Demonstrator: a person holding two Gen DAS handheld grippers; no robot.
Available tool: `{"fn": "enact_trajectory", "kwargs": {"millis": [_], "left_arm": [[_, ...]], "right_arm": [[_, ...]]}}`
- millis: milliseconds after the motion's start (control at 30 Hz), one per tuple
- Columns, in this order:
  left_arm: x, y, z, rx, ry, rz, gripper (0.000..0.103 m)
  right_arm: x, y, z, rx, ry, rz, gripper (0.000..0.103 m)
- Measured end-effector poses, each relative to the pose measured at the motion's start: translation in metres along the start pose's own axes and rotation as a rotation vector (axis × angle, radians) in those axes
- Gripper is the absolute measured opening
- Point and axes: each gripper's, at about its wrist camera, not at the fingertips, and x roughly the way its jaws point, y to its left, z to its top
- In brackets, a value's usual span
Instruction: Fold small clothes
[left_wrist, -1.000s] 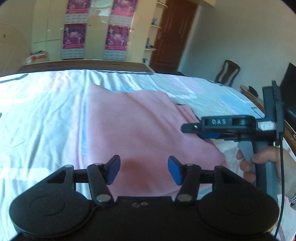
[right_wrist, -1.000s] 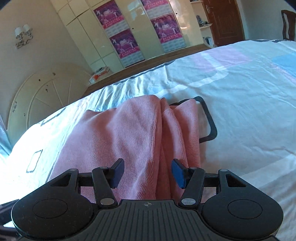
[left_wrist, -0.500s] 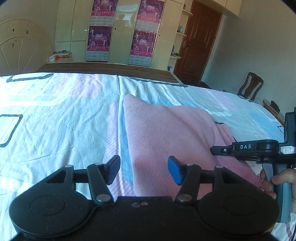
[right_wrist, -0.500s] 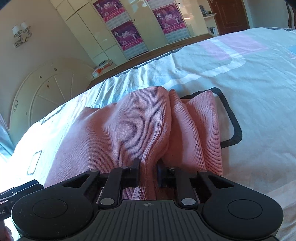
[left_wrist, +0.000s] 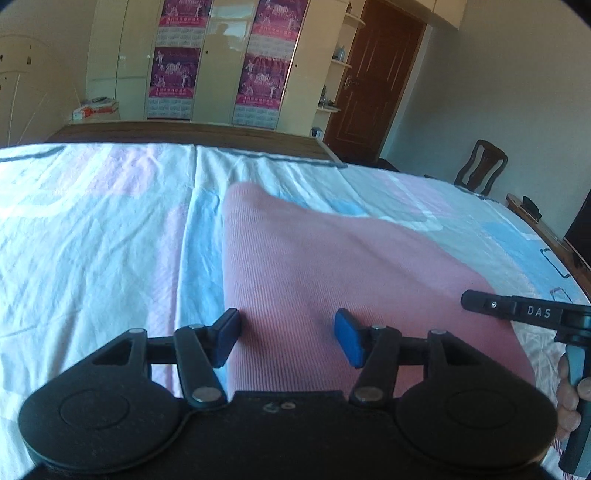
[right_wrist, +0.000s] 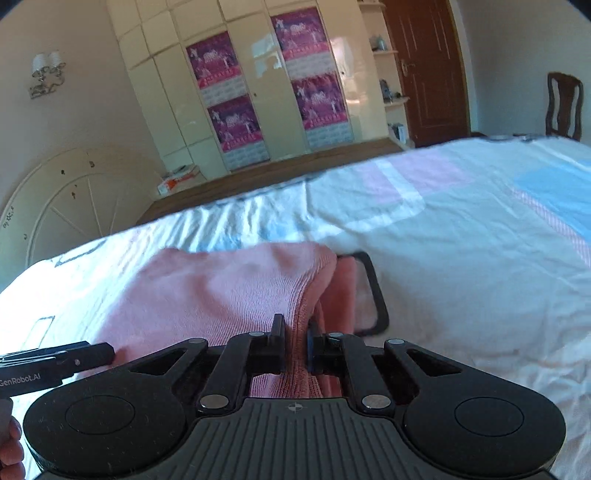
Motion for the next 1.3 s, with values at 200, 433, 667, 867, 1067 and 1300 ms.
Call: {"fn": "enact_trajectory", "kwargs": {"millis": [200,433,667,867,1067,1300], "left_arm": [[-0.006,0.003,-0.006,0.024,0.026,0.000,0.060],[-0.016,0.010,-0.015,0.028,0.074,-0.015,0.063],[-0.022,0.006,-0.041,0.071,0.160,-0.028,0.064],[-0.022,0.006,-0.052,0.057,0.162,-0.040,0.062],[-0.028,0.010,-0.052,0.029,0.171,-0.072,0.045],[-0.042,0.013,-0.030,-0.004,0.127,-0.045,0.048]], "right_arm": [[-0.001,-0.016,-0.009,0.068,0.044,-0.029,0.009],[-0.030,-0.027,-0.015,0.110,0.126,0.058,0.011],[-0.059,-0.020,-0.030,0.114,0.122,0.059,0.028],[-0.053,-0.015,-0.050,0.097,0.204,0.034,0.005],[-0.062,-0.023,-0.053,0.108,0.227,0.011,0.004],[-0.064,-0.015,-0.043,0.087,0.178,0.039,0.010]]}}
